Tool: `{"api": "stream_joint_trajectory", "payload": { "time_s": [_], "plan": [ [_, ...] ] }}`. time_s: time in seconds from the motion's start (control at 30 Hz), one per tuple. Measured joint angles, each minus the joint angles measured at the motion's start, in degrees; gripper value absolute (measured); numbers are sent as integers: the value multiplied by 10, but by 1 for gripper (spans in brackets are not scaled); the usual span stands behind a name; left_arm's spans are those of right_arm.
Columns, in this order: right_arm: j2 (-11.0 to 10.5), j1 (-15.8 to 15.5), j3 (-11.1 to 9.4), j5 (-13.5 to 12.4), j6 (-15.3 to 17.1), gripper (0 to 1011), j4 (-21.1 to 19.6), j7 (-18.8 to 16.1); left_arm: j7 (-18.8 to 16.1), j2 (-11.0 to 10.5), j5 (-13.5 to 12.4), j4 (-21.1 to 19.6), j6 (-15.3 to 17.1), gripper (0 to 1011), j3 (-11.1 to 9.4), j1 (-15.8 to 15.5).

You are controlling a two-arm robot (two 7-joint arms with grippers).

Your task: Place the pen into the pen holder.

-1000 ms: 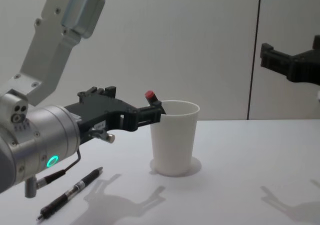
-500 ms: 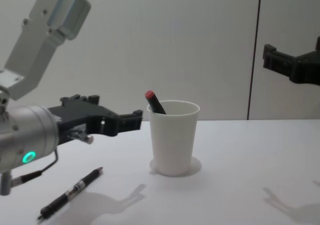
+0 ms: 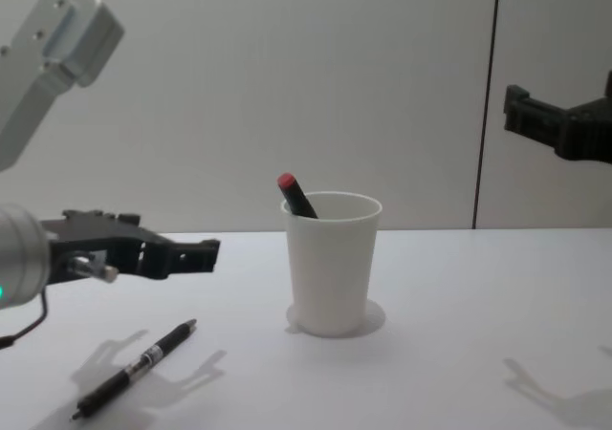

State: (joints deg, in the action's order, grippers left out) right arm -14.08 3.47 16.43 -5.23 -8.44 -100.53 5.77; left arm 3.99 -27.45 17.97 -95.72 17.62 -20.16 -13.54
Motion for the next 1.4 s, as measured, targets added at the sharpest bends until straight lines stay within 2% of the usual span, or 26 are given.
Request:
{"api": "stream_joint_trajectory", "payload": {
  "time_s": [0.2, 0.5, 0.9, 1.4],
  "plan": [
    [0, 0, 0, 0, 0, 1002, 0, 0, 32, -19, 29, -4, 34, 1004, 15, 3],
    [0, -1, 0, 0, 0, 1002, -1, 1, 81, -41, 49, -8, 65, 1004, 29, 5],
    [0, -1, 0, 0, 0, 1002, -1, 1, 130, -58, 47, -5, 98, 1004, 32, 7],
    [0, -1, 0, 0, 0, 1002, -1, 1, 153, -60, 38, 6, 120, 1004, 27, 9]
  ]
}}
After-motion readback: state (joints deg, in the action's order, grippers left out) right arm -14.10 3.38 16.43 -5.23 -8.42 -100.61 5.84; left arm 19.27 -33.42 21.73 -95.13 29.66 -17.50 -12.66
